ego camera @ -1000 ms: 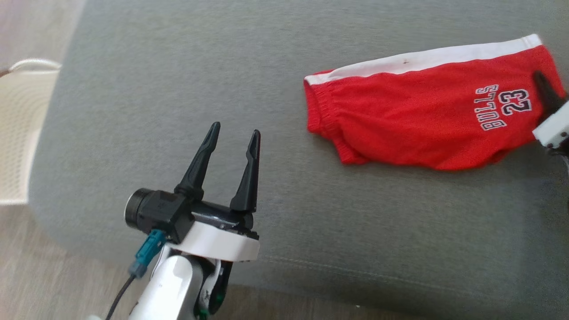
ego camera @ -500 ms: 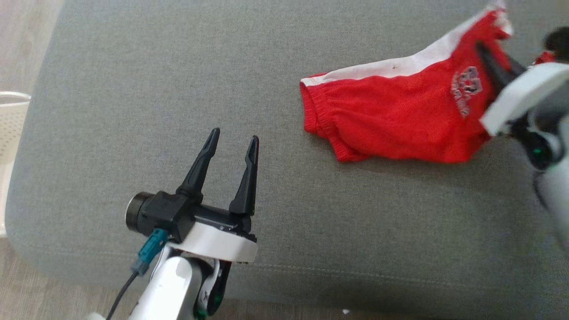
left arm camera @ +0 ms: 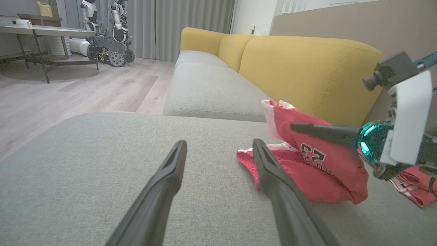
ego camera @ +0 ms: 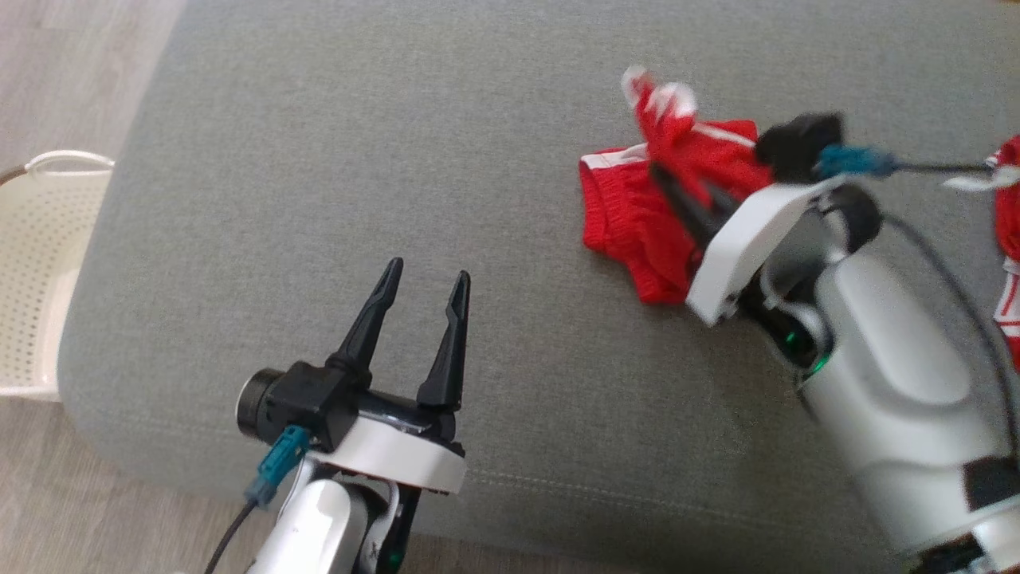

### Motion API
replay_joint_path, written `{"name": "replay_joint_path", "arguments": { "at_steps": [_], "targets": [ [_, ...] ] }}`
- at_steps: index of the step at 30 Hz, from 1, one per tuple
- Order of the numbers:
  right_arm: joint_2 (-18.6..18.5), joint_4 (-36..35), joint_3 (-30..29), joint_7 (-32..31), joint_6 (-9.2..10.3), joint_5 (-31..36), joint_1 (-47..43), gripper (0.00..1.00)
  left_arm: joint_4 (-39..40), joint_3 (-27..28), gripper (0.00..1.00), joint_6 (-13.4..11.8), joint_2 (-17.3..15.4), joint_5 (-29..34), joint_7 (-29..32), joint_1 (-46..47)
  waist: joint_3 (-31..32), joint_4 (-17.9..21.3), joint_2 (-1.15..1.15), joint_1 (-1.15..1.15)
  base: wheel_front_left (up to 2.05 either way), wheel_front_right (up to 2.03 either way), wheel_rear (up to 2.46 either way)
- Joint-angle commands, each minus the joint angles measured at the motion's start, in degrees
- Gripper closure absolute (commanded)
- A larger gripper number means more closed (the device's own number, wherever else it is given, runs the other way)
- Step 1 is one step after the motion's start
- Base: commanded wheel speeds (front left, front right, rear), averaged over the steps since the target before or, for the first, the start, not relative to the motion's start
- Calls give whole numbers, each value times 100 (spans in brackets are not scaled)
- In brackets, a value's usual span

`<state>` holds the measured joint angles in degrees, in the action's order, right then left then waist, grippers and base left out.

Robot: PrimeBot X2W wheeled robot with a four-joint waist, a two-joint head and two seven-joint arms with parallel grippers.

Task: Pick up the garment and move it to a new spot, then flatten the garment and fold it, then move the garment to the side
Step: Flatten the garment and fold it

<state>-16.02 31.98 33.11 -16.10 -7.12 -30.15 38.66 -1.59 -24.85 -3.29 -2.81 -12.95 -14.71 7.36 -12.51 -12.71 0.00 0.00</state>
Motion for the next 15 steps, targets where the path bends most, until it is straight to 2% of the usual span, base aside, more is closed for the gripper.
{"name": "replay_joint_path", "arguments": {
  "at_steps": [1, 2, 3, 4, 5, 7, 9, 12, 15],
  "targets": [
    [181, -127, 76, 23, -36, 170, -61, 100, 159, 149, 0, 9, -7, -51, -29, 81, 30, -64, 0, 0, 0, 0, 0],
    [270, -73, 79, 46, -36, 221, -122, 100, 153, 136, 0, 7, -7, -61, -29, 83, 40, -90, 0, 0, 0, 0, 0],
    [355, -29, 89, 83, -36, 272, -180, 65, 151, 126, 0, 3, -7, -70, -29, 83, 49, -111, 0, 0, 0, 0, 0],
    [444, 2, 90, 134, -36, 298, -235, 13, 153, 123, 0, -6, -7, -75, -29, 81, 57, -125, 0, 0, 0, 0, 0],
    [548, 20, 53, 203, -36, 260, -297, 0, 154, 122, 0, -11, -7, -76, -29, 76, 66, -136, 0, 0, 0, 0, 0],
    [733, -23, -50, 355, -36, 69, -422, 0, 144, 131, 0, -15, -7, -69, -29, 55, 92, -146, 0, 0, 0, 0, 0],
    [763, -162, -176, 601, -36, -56, -512, 0, 132, 149, 0, -16, -7, -57, -29, 21, 130, -135, 0, 0, 0, 0, 0],
    [576, -404, -459, 1040, -36, 9, -640, 0, 155, 227, 0, -35, -7, -24, -29, -30, 195, -65, 0, 0, 0, 0, 0],
    [270, -546, -834, 1457, -36, 391, -827, 0, 206, 317, 0, -47, -7, 20, -29, -93, 270, 22, 0, 0, 0, 0, 0]
  ]
}}
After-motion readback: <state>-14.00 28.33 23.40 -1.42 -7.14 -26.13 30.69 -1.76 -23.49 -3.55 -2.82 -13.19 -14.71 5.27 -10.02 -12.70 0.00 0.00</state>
